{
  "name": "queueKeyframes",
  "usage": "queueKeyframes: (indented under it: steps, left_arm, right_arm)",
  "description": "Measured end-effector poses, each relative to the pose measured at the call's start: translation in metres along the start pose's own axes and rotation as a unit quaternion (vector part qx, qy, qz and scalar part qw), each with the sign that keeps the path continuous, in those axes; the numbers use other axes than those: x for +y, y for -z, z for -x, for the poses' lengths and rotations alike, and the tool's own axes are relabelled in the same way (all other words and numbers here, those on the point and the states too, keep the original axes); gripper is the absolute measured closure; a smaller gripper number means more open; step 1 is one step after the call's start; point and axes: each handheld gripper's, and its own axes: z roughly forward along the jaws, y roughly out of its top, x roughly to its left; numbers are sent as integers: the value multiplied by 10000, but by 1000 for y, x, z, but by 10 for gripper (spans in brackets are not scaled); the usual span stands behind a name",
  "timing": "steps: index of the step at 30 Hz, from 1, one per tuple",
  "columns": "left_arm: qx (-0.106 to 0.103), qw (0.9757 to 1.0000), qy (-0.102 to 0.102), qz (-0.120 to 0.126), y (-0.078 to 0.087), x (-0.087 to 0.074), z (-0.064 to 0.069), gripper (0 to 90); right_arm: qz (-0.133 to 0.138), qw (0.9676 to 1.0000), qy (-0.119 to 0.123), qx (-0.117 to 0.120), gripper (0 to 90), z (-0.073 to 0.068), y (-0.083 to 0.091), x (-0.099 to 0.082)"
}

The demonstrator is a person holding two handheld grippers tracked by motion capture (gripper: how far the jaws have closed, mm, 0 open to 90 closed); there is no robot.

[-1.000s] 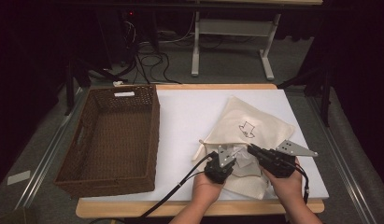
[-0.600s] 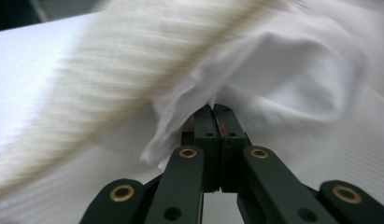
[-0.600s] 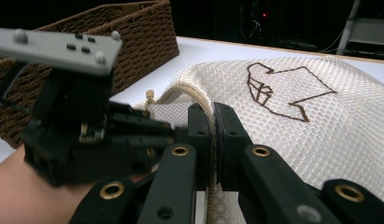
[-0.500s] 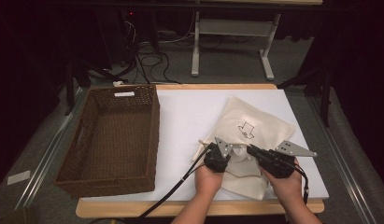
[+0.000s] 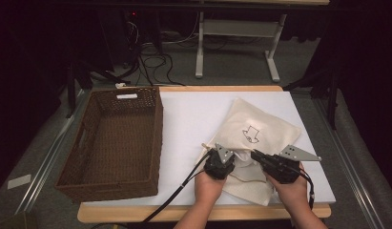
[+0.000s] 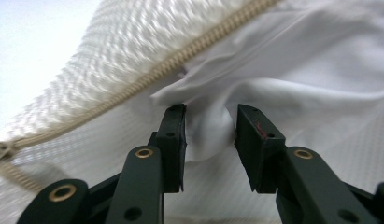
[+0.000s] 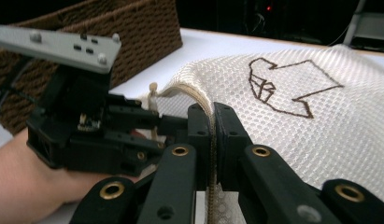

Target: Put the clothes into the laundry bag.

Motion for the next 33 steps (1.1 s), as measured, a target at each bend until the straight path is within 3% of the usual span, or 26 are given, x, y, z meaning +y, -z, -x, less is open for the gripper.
queueKeyframes:
  steps: [4, 8, 12, 16, 19, 22, 25, 30, 33]
  left_arm:
    - [15, 10000, 60, 23, 3, -3, -6, 626]
    - [32, 10000, -39, -13, 8, -6, -7, 606]
    - [-74, 10000, -26, -31, 24, -13, -11, 596]
    - [6, 9997, -231, -46, 43, -21, -16, 627]
    - [90, 9995, -306, -86, 49, -23, -20, 659]
    - [53, 9998, -170, -115, 43, -22, -24, 684]
    - [80, 9997, -182, -104, 35, -19, -19, 741]
    - [324, 9995, -22, -48, 20, -12, -19, 812]
    - [367, 9993, -101, 10, 15, -8, -16, 831]
  right_arm:
    - [-234, 9997, 61, 71, 873, -4, -3, -6]
    - [-461, 9988, 138, 101, 872, -8, -6, -12]
    - [-566, 9982, 148, 112, 871, -10, -9, -14]
    - [-648, 9977, 176, 125, 871, -11, -12, -15]
    - [-794, 9966, 192, 146, 869, -13, -15, -17]
    - [-814, 9963, 235, 147, 868, -14, -16, -18]
    - [-693, 9973, 204, 131, 869, -14, -13, -16]
    - [-558, 9981, 196, 166, 869, -15, -9, -14]
    - [-545, 9981, 206, 174, 868, -14, -10, -14]
